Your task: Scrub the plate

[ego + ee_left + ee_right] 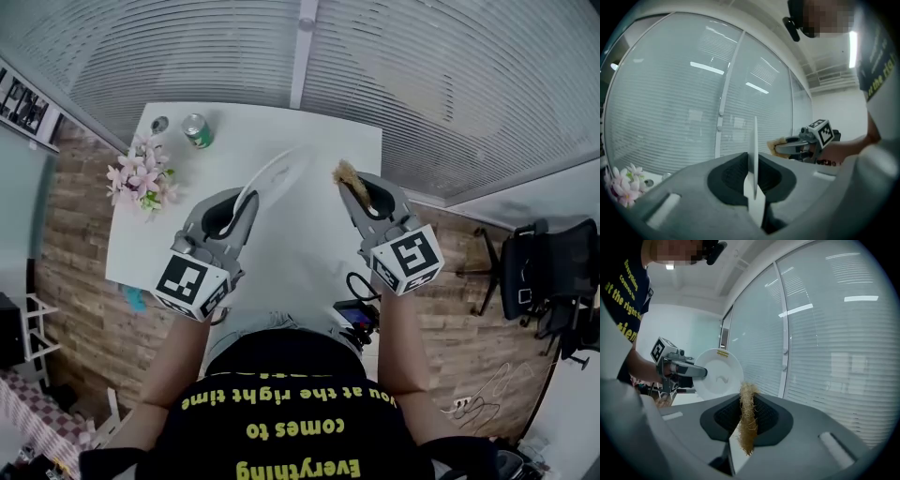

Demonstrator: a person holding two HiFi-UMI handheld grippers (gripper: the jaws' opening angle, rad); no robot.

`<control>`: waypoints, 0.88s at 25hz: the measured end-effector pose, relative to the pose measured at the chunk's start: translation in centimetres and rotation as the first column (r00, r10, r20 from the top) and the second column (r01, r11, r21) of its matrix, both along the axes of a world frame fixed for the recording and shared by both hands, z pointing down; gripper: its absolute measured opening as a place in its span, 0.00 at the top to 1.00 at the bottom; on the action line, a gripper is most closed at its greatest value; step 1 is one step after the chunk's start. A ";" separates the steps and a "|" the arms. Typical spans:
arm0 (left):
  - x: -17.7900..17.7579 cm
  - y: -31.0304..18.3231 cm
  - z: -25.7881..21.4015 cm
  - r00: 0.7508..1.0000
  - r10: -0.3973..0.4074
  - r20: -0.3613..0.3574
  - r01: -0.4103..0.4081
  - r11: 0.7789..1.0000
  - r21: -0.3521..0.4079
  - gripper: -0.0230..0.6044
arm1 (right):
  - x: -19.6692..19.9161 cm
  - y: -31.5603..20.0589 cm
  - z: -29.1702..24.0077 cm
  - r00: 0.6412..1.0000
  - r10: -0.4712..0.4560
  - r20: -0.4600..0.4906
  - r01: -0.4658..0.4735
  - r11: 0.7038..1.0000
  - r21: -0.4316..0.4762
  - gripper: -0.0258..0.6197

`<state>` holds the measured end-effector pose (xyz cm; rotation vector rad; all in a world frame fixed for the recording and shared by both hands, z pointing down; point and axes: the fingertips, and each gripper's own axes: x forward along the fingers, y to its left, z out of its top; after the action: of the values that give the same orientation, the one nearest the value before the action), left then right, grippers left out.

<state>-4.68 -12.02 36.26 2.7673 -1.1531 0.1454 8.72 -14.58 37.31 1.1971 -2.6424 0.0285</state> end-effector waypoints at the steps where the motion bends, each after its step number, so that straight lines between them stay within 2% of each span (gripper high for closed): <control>1: 0.0 0.0 0.0 0.999 0.005 0.035 -0.006 1.000 0.021 0.93 | 0.0 0.0 0.0 1.000 -0.002 -0.001 0.002 1.000 0.000 0.87; 4: 0.1 -0.2 0.1 0.990 0.011 0.139 -0.023 0.996 0.083 0.93 | -0.1 0.0 0.2 1.000 -0.003 -0.017 0.003 1.000 0.001 0.87; 7: 0.4 -0.1 0.1 0.954 0.009 0.300 -0.066 0.982 0.177 0.93 | 0.0 0.1 0.2 1.000 0.004 -0.023 -0.004 1.000 0.002 0.87; 10: 0.7 0.2 0.2 0.891 -0.007 0.454 -0.125 0.957 0.261 0.93 | 0.4 0.0 0.1 1.000 0.011 -0.026 -0.011 1.000 0.002 0.87; 14: 0.5 0.4 0.7 0.822 -0.041 0.568 -0.181 0.927 0.328 0.93 | 0.7 0.0 -0.7 1.000 0.007 -0.021 -0.007 1.000 0.013 0.87; 17: 0.3 0.7 1.0 0.724 -0.086 0.685 -0.263 0.882 0.390 0.93 | 0.5 0.2 -1.8 1.000 -0.016 -0.026 0.017 0.999 0.036 0.87; 19: 0.3 0.9 1.3 0.673 -0.097 0.733 -0.315 0.859 0.403 0.93 | 0.2 0.5 -2.5 0.999 -0.034 -0.030 0.035 0.998 0.048 0.87; 22: 0.2 1.4 1.6 0.626 -0.100 0.773 -0.369 0.835 0.407 0.93 | -0.8 1.4 -3.8 0.997 -0.073 -0.038 0.076 0.995 0.058 0.87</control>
<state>-4.49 -10.66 37.83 3.4030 -1.2479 1.3813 7.89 -13.22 33.54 1.1054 -2.6721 -0.0843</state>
